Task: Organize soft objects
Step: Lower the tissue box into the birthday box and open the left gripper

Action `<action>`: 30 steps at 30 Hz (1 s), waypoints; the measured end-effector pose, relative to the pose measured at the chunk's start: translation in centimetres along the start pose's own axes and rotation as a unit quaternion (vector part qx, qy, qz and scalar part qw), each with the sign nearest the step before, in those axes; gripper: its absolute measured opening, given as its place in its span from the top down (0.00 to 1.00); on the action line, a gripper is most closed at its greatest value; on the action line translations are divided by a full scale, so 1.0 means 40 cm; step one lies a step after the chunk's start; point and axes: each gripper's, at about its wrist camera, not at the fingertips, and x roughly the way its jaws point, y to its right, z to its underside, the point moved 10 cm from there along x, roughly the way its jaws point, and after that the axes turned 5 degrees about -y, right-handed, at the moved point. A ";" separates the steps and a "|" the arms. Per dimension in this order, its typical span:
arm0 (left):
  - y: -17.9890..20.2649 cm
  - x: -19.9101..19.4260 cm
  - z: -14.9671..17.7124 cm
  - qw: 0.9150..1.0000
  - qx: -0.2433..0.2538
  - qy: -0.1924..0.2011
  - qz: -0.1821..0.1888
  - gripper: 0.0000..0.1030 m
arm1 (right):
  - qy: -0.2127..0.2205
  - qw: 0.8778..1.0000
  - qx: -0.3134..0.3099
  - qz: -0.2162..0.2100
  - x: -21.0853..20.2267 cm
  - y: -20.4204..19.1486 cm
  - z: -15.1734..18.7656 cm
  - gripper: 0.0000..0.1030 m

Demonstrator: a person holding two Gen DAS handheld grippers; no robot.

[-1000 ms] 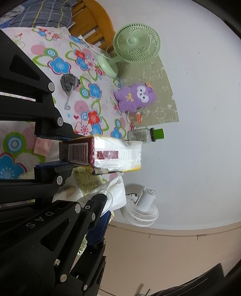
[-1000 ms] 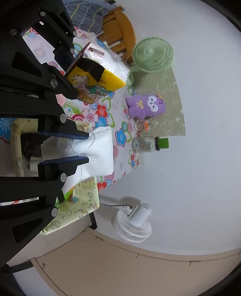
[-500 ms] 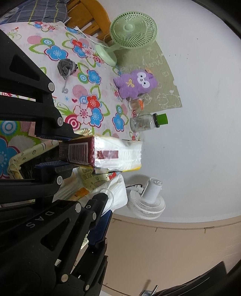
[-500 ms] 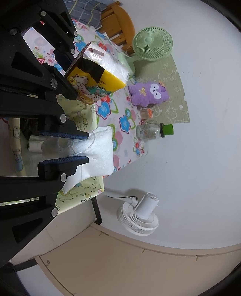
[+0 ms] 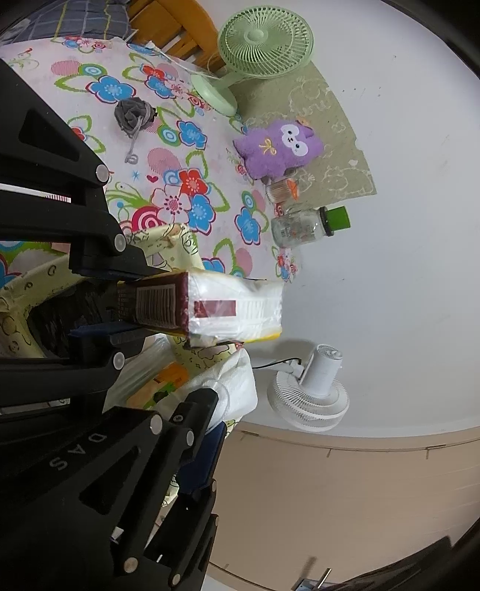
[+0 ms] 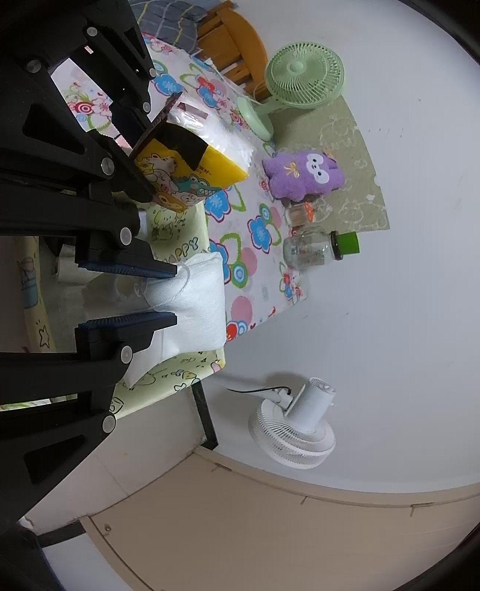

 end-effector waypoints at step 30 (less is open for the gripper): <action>-0.004 0.048 0.023 0.999 0.025 -0.022 -0.024 0.19 | -0.039 0.999 0.006 -0.031 0.069 -0.014 0.032 0.76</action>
